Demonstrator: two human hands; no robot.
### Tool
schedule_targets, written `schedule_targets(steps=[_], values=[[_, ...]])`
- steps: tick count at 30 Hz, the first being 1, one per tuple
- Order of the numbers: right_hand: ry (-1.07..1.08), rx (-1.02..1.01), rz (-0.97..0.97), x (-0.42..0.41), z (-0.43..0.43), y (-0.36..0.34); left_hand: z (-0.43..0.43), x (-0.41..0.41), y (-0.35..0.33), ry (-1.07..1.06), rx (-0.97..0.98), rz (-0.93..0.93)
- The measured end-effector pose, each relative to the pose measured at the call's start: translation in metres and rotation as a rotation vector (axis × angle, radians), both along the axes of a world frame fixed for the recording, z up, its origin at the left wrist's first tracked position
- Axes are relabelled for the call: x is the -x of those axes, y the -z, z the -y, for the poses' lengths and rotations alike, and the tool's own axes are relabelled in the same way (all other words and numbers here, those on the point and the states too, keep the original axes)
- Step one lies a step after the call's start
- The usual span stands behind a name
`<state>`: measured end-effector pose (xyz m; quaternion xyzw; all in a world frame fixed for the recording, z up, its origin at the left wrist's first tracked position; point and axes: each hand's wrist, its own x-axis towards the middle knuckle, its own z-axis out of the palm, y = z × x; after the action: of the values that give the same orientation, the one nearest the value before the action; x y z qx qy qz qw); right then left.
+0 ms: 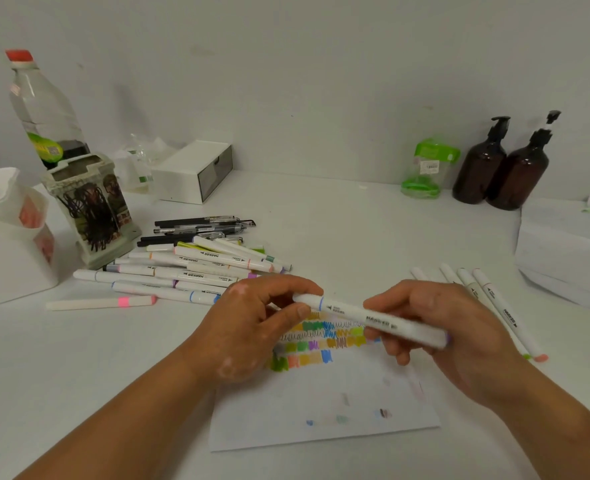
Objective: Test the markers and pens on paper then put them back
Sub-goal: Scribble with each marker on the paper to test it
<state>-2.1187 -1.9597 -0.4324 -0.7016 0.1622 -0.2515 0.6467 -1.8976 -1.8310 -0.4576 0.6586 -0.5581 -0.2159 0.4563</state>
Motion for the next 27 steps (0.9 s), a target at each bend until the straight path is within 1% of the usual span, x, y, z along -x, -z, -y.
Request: schedule_targets(steps=[2, 4, 6, 9, 11, 14, 17, 19, 24, 27], values=[[0.002, 0.107, -0.211, -0.002, -0.004, 0.001, -0.002, 0.001, -0.001, 0.005, -0.016, 0.071], [0.039, 0.29, -0.392, -0.005, -0.008, 0.006, -0.001, 0.005, 0.0, 0.03, -0.016, 0.151], [0.058, 0.453, -0.48, -0.007, -0.013, 0.009, 0.0, 0.009, 0.001, 0.043, 0.008, 0.212], [0.212, 0.609, -0.529, -0.007, -0.009, 0.01, 0.002, 0.009, 0.004, 0.016, 0.025, 0.158], [0.384, 0.676, -0.609, -0.003, 0.006, 0.011, 0.004, 0.006, 0.005, -0.028, 0.026, 0.123], [0.6, 0.73, -0.784, 0.006, 0.032, 0.015, 0.004, 0.002, 0.007, -0.055, 0.026, 0.153], [0.698, 0.76, -0.947, 0.011, 0.05, 0.02, 0.002, 0.004, 0.008, -0.038, -0.017, 0.178], [0.743, 0.783, -0.99, 0.012, 0.056, 0.024, 0.002, 0.005, 0.009, -0.041, -0.031, 0.178], [0.85, 0.783, -0.918, 0.016, 0.062, 0.031, 0.001, 0.004, 0.01, -0.075, -0.008, 0.171], [0.889, 0.776, -0.921, 0.02, 0.065, 0.031, 0.001, 0.004, 0.009, -0.09, 0.001, 0.182]])
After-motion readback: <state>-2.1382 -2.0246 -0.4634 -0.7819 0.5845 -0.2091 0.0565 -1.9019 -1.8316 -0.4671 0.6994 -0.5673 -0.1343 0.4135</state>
